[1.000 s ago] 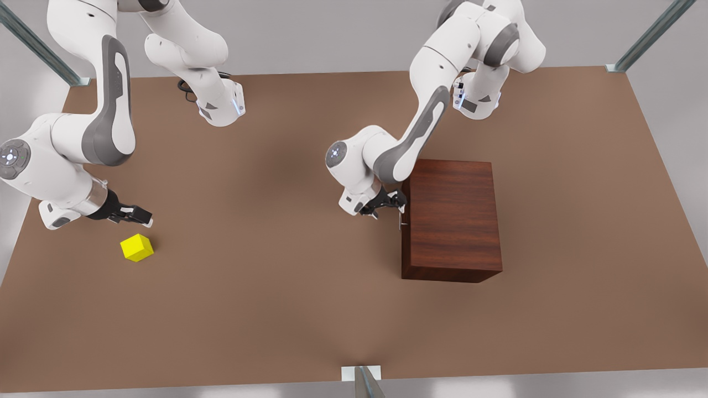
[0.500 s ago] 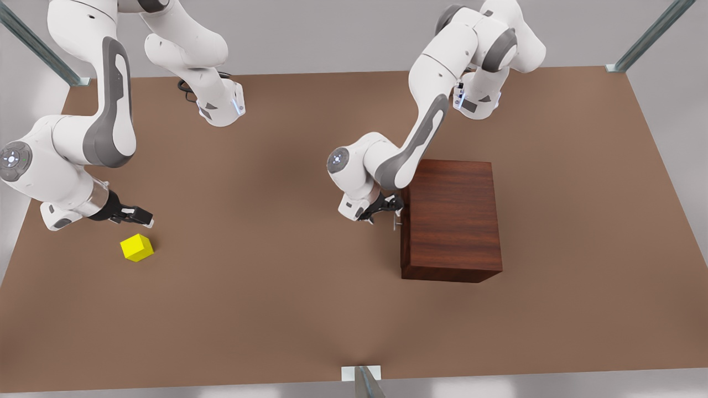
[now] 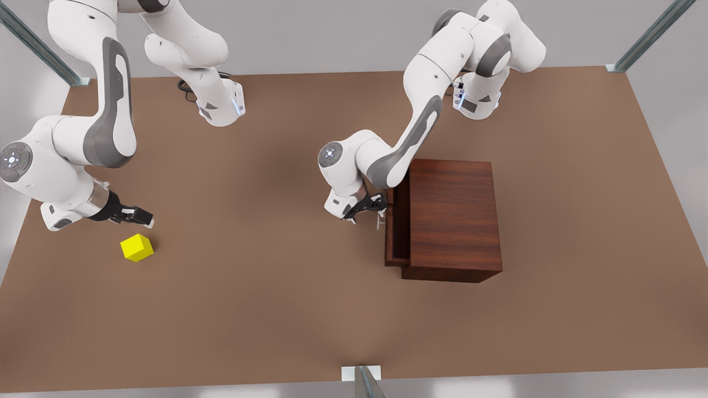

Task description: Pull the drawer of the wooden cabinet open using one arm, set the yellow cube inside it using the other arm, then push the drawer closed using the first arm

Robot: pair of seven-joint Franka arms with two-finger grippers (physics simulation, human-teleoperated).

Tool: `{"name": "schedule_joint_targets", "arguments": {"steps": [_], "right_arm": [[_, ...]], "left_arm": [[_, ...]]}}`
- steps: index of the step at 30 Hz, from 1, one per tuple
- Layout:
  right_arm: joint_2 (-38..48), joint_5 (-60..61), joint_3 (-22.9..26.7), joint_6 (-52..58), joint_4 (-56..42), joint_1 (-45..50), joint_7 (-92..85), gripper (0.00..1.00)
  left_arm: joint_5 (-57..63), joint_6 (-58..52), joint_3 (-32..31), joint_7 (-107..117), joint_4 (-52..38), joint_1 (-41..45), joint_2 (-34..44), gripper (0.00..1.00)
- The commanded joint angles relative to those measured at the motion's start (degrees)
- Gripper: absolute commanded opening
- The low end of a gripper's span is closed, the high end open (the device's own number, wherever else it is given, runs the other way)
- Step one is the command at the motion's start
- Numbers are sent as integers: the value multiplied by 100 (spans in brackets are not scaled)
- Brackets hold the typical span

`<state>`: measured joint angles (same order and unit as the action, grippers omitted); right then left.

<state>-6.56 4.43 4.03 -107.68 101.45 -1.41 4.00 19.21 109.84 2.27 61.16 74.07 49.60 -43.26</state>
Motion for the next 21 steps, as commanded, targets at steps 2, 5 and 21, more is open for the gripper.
{"name": "schedule_joint_targets", "arguments": {"steps": [2,5,21], "right_arm": [[5,5,1,2,-3,0,-5,100],[5,5,1,2,-3,0,-5,100],[5,5,1,2,-3,9,-5,100]], "left_arm": [[-5,54,-42,115,-51,6,-25,100],[-5,116,-104,-298,-51,6,-25,100],[-5,362,-315,-1335,-183,14,-69,100]]}}
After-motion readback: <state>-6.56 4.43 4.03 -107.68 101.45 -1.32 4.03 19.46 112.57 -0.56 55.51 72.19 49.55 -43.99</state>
